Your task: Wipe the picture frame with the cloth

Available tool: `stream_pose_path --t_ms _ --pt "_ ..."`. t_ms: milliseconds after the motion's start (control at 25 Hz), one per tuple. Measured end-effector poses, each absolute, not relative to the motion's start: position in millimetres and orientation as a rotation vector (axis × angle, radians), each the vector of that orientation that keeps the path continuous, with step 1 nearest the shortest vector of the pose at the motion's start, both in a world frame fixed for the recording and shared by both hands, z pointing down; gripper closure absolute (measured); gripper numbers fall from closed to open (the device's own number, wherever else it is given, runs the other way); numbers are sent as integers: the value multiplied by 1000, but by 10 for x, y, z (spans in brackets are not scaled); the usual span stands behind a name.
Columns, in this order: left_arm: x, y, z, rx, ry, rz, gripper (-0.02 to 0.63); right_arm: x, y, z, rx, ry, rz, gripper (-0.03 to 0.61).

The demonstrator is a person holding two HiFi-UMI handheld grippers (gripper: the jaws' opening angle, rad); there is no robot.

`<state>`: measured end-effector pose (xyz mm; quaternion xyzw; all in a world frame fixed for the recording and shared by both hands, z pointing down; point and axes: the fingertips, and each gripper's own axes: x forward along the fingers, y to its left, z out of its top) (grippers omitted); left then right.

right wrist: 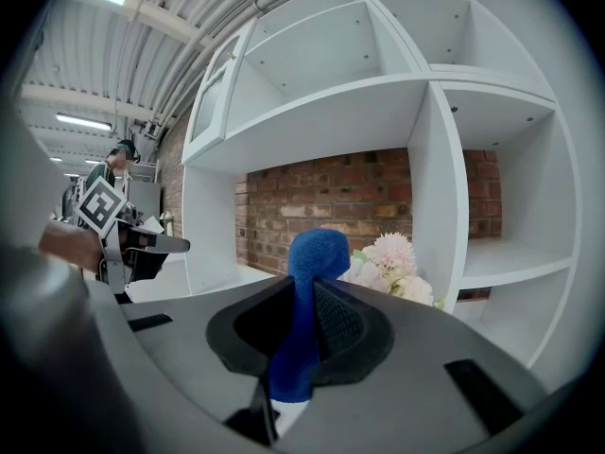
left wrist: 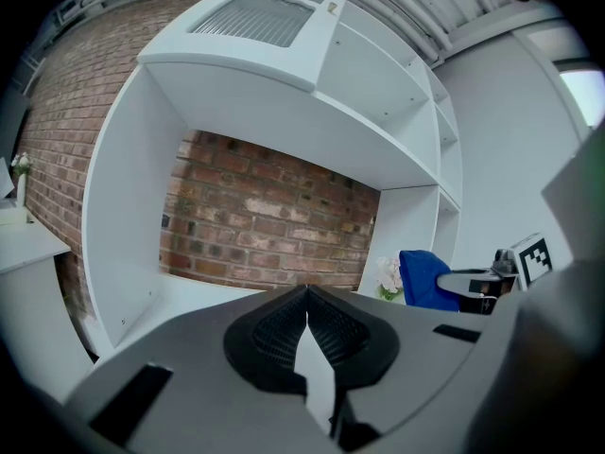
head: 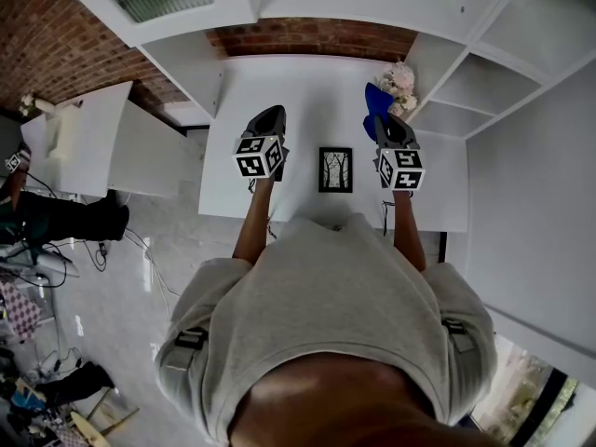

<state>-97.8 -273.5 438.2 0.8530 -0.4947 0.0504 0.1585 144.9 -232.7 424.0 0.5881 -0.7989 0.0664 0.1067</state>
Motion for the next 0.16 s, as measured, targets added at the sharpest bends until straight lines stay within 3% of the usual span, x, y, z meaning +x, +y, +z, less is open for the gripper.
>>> stream_pose_path --t_ms 160 --pt "-971 -2746 4411 2434 -1407 139 597 1453 -2341 4255 1733 -2352 195 518"
